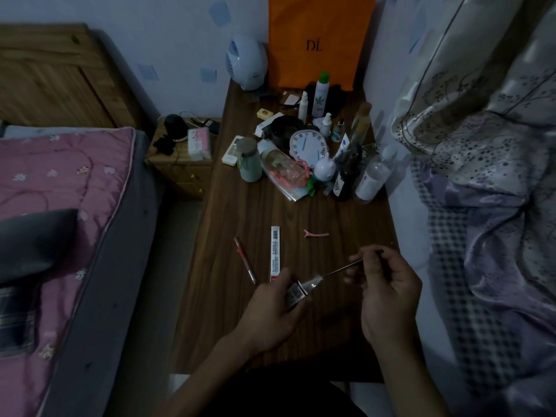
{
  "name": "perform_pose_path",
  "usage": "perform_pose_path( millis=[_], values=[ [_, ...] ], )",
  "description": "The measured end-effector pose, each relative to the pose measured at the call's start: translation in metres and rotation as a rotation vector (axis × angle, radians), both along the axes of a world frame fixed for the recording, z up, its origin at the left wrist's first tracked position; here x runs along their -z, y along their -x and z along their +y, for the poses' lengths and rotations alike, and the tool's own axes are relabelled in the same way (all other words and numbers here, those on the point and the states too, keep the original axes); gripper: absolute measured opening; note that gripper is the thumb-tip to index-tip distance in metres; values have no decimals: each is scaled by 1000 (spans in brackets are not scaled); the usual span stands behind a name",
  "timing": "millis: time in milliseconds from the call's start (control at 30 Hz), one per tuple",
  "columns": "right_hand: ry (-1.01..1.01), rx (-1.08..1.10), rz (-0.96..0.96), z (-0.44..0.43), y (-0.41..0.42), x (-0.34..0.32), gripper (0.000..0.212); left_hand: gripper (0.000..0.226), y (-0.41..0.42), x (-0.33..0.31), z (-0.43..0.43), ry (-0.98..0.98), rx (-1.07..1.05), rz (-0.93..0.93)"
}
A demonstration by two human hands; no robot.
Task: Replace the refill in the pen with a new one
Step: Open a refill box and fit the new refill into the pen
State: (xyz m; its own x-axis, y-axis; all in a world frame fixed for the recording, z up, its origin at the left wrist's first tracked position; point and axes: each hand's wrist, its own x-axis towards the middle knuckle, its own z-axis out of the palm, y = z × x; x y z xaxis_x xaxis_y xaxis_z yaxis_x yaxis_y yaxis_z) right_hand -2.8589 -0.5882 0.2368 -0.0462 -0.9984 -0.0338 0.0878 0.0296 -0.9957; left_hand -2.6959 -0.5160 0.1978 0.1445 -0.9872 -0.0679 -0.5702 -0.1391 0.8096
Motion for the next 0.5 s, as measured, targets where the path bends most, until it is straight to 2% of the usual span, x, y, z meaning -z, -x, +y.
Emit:
perform_pose_path(
  millis=[167,500],
  values=[
    [16,7,18,0,2,1,20,20,-1,-3,1,31,33,-31],
    [17,51,31,-3,4,5,17,19,0,-6,0,56,5,-30]
  ],
)
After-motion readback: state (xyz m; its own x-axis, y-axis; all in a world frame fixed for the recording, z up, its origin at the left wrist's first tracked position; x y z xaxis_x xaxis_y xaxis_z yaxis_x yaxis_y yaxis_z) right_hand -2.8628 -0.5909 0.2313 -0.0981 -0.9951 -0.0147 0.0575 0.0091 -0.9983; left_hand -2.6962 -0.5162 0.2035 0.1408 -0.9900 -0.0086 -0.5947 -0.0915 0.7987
